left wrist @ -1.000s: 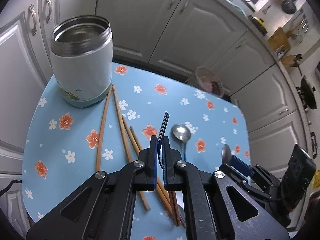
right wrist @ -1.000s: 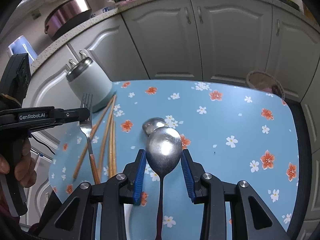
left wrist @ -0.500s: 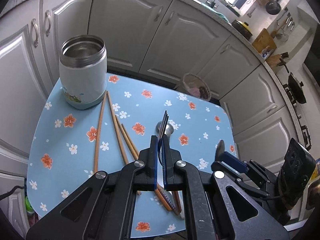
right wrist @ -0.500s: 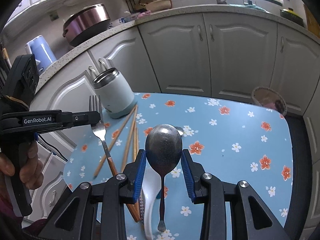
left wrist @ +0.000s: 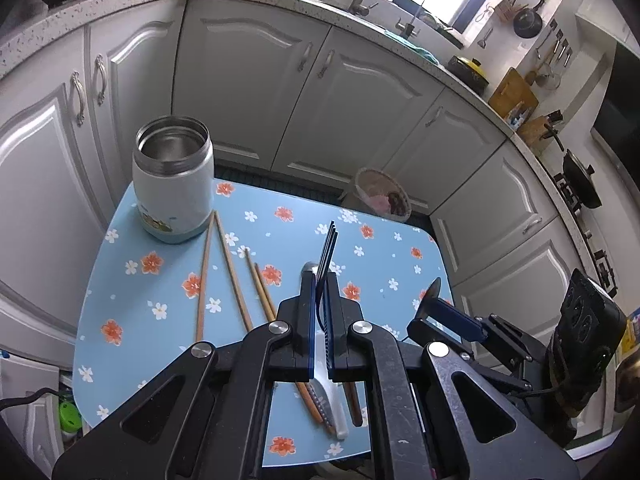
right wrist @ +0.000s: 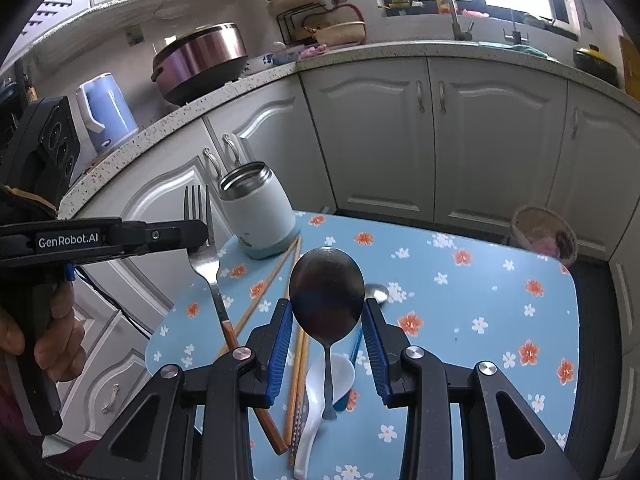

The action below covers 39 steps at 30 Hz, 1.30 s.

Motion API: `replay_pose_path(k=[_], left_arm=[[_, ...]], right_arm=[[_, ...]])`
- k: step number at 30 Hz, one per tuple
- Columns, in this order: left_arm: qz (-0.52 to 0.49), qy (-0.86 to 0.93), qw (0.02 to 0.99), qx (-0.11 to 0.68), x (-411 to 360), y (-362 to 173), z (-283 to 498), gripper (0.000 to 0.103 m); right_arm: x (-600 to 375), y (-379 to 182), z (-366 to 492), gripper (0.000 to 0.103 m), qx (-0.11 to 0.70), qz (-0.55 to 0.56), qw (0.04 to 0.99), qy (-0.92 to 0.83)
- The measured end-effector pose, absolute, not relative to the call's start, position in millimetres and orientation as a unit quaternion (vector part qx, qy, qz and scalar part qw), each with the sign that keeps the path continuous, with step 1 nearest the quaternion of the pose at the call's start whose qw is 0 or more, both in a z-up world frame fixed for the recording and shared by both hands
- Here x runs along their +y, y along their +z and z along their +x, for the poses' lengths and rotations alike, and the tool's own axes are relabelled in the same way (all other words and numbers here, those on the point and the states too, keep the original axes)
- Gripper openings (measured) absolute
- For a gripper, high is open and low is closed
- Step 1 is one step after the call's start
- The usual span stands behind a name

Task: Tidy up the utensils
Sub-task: 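Lift the fork with the left tool while the right tool lifts the spoon toward the jar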

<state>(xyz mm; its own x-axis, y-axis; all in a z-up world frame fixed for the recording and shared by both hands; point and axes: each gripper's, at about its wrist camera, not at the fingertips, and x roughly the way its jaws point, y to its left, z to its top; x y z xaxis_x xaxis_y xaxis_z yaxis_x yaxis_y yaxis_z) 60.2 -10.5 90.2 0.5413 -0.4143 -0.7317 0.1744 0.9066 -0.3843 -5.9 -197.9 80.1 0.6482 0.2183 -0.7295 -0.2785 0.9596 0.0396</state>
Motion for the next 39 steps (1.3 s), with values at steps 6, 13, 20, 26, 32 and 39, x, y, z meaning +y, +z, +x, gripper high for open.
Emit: replay_pose_path(k=[6, 13, 20, 26, 32, 39], left_arm=[[-0.138, -0.155, 0.877, 0.434, 6, 107, 66, 0.002], [-0.136, -0.128, 0.893, 0.41, 33, 133, 80, 0.002], [-0.13, -0.09, 0.907, 0.391, 63, 155, 108, 0.002], [-0.122, -0.06, 0.916, 0.377, 86, 171, 135, 0.002], [-0.12, -0.03, 0.919, 0.375, 109, 177, 169, 0.002], [-0.12, 0.001, 0.926, 0.359, 135, 194, 203, 0.002]], right_arm=[[-188, 94, 0, 0.034, 0.386, -0.049, 0.909, 0.148], [-168, 114, 23, 0.034, 0.372, -0.052, 0.912, 0.167], [-139, 137, 56, 0.034, 0.36, -0.06, 0.912, 0.187], [-116, 155, 90, 0.034, 0.35, -0.062, 0.913, 0.199], [-93, 166, 128, 0.034, 0.348, -0.065, 0.912, 0.209], [-71, 185, 168, 0.034, 0.336, -0.058, 0.913, 0.224]])
